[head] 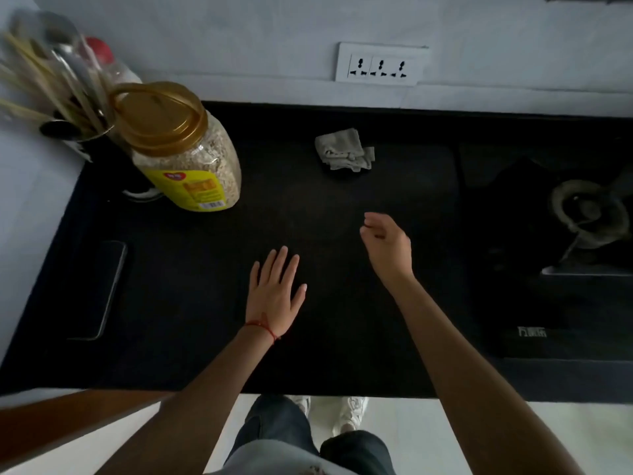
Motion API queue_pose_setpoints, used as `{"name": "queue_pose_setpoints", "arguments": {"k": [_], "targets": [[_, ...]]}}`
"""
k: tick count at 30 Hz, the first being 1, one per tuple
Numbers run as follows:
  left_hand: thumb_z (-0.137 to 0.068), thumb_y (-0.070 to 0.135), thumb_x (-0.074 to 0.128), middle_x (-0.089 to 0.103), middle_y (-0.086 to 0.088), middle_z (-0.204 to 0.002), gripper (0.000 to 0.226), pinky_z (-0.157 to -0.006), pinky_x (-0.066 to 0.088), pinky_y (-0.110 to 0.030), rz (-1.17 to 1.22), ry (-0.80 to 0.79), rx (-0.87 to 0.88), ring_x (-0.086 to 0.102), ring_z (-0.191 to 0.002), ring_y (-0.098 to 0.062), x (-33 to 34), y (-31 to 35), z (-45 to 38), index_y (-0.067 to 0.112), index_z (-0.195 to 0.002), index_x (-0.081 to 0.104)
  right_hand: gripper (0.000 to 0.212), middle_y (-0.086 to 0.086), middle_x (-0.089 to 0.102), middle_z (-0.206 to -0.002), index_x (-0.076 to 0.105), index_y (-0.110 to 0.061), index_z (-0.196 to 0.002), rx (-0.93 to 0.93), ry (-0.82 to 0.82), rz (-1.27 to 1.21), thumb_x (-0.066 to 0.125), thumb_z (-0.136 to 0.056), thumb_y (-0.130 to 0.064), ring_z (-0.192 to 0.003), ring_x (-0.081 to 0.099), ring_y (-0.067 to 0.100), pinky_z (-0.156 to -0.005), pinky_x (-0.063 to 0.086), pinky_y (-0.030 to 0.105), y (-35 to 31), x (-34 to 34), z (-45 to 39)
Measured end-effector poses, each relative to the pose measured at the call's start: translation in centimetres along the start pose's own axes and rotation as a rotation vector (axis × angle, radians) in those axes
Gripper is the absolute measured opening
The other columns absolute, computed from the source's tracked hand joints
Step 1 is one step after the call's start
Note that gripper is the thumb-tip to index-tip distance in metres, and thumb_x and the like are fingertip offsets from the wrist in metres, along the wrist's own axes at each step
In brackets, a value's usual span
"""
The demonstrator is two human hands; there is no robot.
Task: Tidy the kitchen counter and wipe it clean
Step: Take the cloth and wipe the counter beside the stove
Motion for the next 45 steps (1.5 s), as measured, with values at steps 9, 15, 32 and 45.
{"name": "queue_pose_setpoints", "arguments": {"k": [9, 15, 32, 45], "targets": [[-0.086, 0.046, 0.033, 0.044, -0.007, -0.144, 0.054, -0.105, 0.037, -0.047, -0.053, 0.084, -0.006, 0.044, -0.132, -0.025, 0.2, -0.5, -0.6, 0.021, -0.133, 0.040, 0.062, 0.009, 0.030, -0.148, 0.030, -0.019, -0.139, -0.292, -0.014, 0.543, 0.060, -0.085, -0.018, -0.137, 0.029, 0.025, -0.111, 0.033, 0.044, -5.7, 5.9, -11.6], [-0.085, 0.046, 0.037, 0.044, -0.005, -0.144, 0.054, -0.106, 0.036, -0.047, -0.049, 0.097, 0.005, 0.043, -0.133, -0.023, 0.3, -0.4, -0.6, 0.021, -0.134, 0.039, 0.059, 0.011, 0.029, -0.149, 0.029, -0.013, -0.141, -0.451, -0.012, 0.786, 0.053, -0.087, -0.014, -0.139, 0.025, 0.028, -0.116, 0.017, 0.041, -7.0, 8.3, -15.4], [-0.084, 0.046, 0.033, 0.047, -0.007, -0.142, 0.054, -0.103, 0.038, -0.048, -0.028, 0.084, 0.007, 0.046, -0.130, -0.025, 0.0, -0.6, -0.6, 0.021, -0.130, 0.044, 0.028, 0.002, 0.061, -0.104, 0.058, -0.011, -0.110, -0.195, 0.196, 0.137, 0.063, -0.083, -0.018, -0.089, 0.058, 0.008, -0.078, 0.050, 0.021, -4.1, 0.2, -6.9], [-0.080, 0.050, 0.026, 0.042, -0.017, -0.141, 0.067, -0.109, 0.029, -0.041, 0.276, 0.072, 0.240, 0.035, -0.135, -0.032, -1.7, 5.9, 1.2, 0.007, -0.124, 0.054, 0.018, -0.001, 0.059, -0.069, 0.061, -0.011, -0.095, 0.237, 0.435, -0.218, 0.067, -0.080, -0.005, -0.055, 0.056, -0.004, -0.046, 0.042, 0.008, 9.4, -10.9, 18.4]]}}
Point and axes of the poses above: each hand's wrist, its own z-axis away from the middle knuckle, its own x-axis out of the palm, y = z × x, the point moved 10 cm from there along -z, towards the middle knuckle
